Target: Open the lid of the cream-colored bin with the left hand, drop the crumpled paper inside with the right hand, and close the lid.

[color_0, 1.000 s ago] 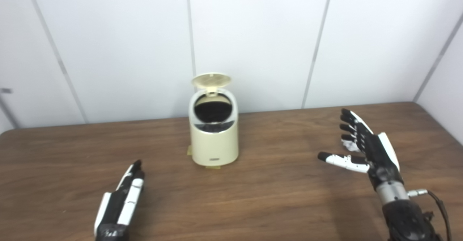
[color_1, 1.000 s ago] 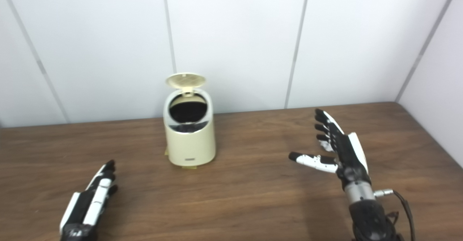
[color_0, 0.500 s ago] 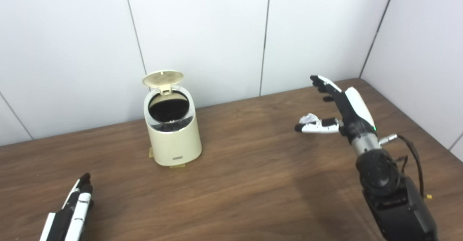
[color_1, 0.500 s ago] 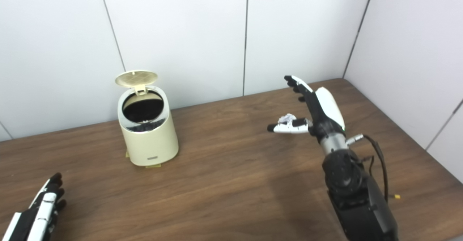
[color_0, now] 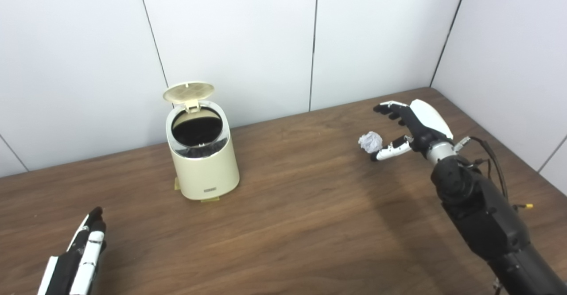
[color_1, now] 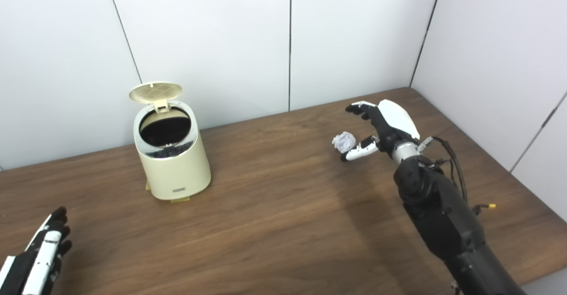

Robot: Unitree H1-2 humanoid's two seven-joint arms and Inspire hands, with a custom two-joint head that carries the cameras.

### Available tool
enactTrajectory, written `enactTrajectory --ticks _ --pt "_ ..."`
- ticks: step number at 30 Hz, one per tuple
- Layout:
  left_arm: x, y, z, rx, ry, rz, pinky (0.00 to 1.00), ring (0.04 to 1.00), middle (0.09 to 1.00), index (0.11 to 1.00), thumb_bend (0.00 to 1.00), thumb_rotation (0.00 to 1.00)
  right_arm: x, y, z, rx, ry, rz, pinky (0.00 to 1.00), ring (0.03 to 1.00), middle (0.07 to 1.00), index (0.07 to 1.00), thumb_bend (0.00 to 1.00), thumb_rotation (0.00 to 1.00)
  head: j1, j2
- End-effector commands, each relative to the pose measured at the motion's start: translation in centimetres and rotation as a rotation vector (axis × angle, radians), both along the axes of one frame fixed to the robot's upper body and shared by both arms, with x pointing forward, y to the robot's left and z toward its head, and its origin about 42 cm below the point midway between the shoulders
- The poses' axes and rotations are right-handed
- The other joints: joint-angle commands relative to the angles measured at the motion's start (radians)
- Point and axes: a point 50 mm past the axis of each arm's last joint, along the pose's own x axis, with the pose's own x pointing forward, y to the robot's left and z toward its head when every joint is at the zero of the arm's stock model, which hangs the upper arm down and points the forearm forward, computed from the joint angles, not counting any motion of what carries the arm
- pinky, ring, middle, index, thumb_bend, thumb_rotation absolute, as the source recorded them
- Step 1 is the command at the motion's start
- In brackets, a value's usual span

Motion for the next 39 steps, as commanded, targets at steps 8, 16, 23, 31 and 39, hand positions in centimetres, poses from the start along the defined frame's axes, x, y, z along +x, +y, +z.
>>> enactTrajectory --ticks 8,16,23,31,39 --pt "0.1 -0.3 2.1 0.019 -0.072 -0.024 1.0 1.0 1.0 1.0 0.39 0.79 3.3 -1.0 4.1 -0.125 -0.045 0.073 0.73 0.812 0.82 0.763 0.92 0.06 0.01 0.005" --pt "0.0 -0.5 2.1 0.013 -0.076 -0.029 1.0 1.0 1.0 1.0 0.38 0.77 4.3 -1.4 3.9 -0.162 -0.028 0.083 0.68 0.78 0.796 0.747 0.92 0.05 0.016 0.009" --pt "-0.2 -0.5 2.4 0.005 -0.085 -0.032 1.0 1.0 1.0 1.0 0.39 0.77 4.6 -1.8 3.1 -0.2 0.013 0.082 0.71 0.767 0.774 0.724 0.92 0.07 0.023 0.014" --pt "-0.1 -0.3 2.5 0.016 -0.09 -0.027 1.0 1.0 1.0 1.0 0.38 0.75 4.6 -1.0 2.3 -0.159 0.082 0.069 0.68 0.768 0.793 0.721 0.88 0.07 0.024 0.008" --pt "-0.1 -0.2 2.5 0.018 -0.088 -0.036 1.0 1.0 1.0 1.0 0.36 0.75 4.7 -0.1 1.5 -0.159 0.1 0.081 0.64 0.726 0.762 0.69 0.86 0.06 0.031 0.01"
